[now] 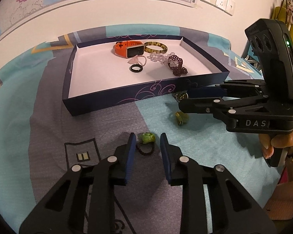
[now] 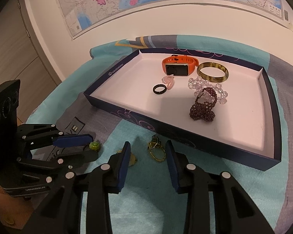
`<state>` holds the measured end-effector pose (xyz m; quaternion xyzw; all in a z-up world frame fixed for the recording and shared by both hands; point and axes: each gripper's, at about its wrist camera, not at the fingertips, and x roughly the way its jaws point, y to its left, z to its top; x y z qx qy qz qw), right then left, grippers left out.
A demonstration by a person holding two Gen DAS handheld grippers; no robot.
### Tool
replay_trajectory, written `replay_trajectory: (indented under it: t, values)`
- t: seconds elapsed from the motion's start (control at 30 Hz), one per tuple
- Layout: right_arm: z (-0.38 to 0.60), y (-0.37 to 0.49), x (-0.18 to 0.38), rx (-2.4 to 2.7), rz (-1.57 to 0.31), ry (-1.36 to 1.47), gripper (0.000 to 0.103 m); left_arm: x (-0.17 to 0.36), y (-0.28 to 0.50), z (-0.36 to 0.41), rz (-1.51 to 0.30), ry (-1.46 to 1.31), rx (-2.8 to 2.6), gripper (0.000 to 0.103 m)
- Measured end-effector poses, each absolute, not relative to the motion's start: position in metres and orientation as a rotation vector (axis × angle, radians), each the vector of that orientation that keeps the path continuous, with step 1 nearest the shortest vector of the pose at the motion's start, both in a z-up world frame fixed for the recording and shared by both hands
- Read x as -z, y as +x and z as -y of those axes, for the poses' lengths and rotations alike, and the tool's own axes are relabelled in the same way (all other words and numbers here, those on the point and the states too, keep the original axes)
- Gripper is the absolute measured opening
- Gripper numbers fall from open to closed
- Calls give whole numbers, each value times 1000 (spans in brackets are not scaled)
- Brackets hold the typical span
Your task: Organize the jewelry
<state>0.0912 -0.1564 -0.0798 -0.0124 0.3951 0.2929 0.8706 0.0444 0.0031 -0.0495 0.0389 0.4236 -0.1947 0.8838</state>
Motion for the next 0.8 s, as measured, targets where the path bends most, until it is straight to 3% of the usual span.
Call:
replay_trajectory:
  t: [0.43, 0.67, 0.8]
  values:
    - [166, 90, 77, -588, -818, 3, 33, 50, 44, -2, -882, 84, 406, 23]
    - [165, 88, 82, -579, -837, -34, 4, 50, 45, -2, -883, 79, 408, 23]
    - [171, 81, 79, -590, -824, -40, 1, 50, 45, -3, -884, 75, 411, 24]
